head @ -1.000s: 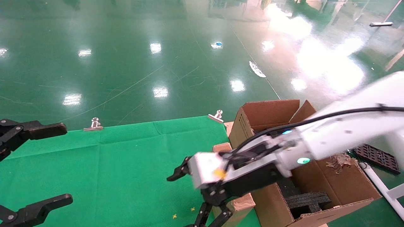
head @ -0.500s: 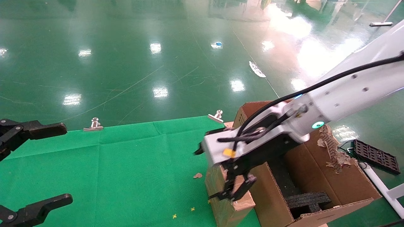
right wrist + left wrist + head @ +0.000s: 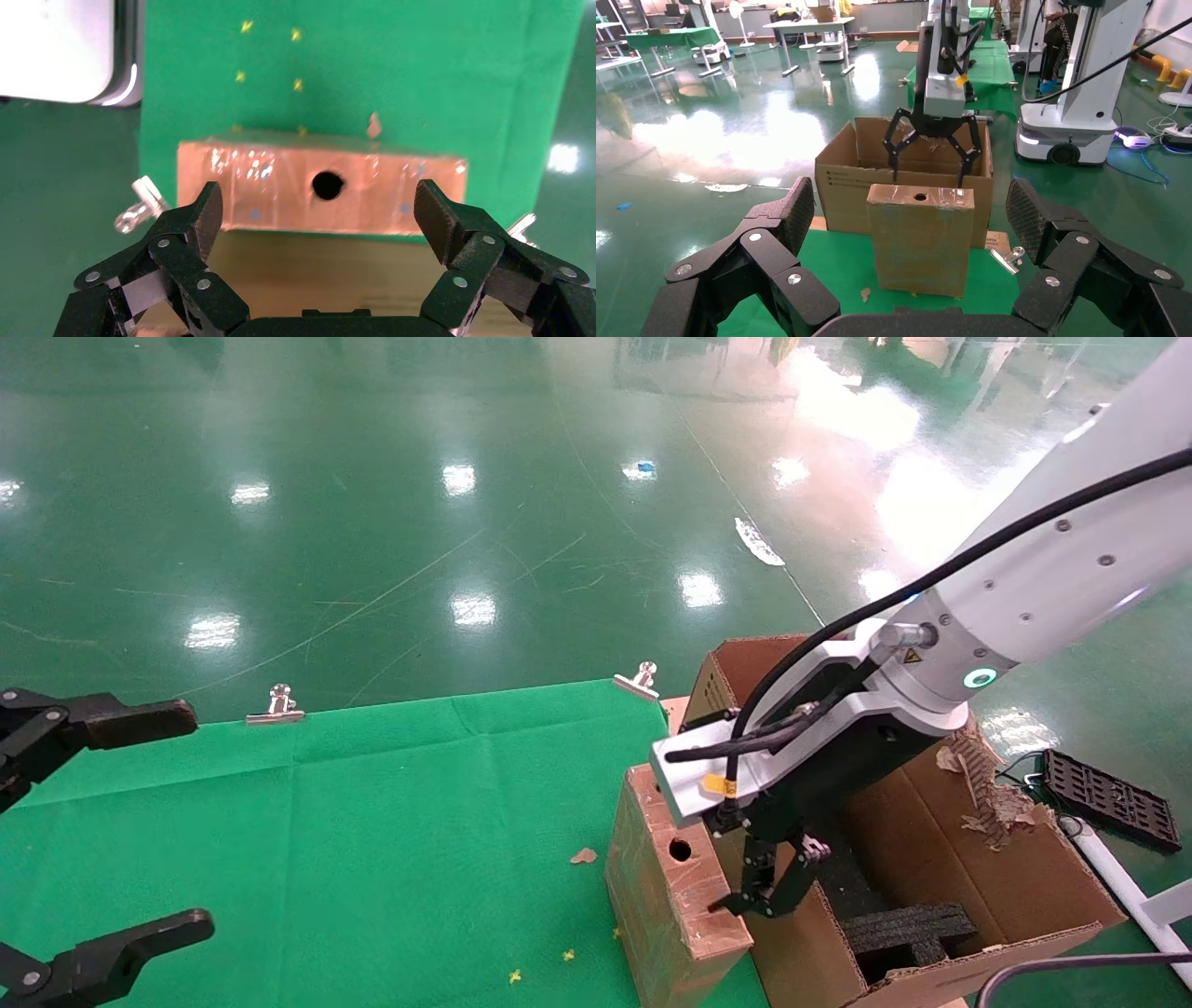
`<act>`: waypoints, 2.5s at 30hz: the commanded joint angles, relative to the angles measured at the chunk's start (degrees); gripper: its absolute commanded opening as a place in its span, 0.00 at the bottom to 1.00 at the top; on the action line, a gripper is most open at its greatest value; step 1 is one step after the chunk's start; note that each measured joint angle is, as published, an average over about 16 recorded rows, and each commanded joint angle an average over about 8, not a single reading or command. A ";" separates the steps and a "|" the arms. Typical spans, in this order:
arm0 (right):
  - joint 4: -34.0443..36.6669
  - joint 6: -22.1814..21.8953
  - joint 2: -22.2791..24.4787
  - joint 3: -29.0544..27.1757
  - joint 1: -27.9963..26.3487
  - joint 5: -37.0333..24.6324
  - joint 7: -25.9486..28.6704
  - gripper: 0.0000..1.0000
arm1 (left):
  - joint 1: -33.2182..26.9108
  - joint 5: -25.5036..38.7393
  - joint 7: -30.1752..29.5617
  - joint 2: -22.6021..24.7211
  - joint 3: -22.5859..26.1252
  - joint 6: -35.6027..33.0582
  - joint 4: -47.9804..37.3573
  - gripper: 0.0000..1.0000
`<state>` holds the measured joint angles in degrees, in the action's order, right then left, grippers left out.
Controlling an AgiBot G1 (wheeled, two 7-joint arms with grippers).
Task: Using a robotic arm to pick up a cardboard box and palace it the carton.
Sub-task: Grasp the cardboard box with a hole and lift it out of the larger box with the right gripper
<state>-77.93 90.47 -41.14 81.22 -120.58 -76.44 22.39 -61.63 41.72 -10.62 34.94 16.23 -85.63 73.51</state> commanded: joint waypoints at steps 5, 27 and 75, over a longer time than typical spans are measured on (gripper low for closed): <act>0.04 -0.43 -2.76 7.72 -4.24 0.05 3.50 1.00 | -0.01 -0.02 0.01 -0.01 0.03 0.01 0.00 1.00; 0.36 -2.59 -8.82 20.79 -11.41 2.52 17.32 1.00 | -0.02 -0.08 0.06 -0.05 0.11 0.05 0.00 1.00; 0.77 -13.42 -7.52 26.57 -5.01 2.17 63.85 0.00 | -0.06 -0.21 0.15 -0.12 0.30 0.13 0.00 0.02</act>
<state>-77.15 77.05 -48.60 107.76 -125.59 -74.19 86.21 -61.69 41.51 -10.47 34.82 16.53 -85.50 73.50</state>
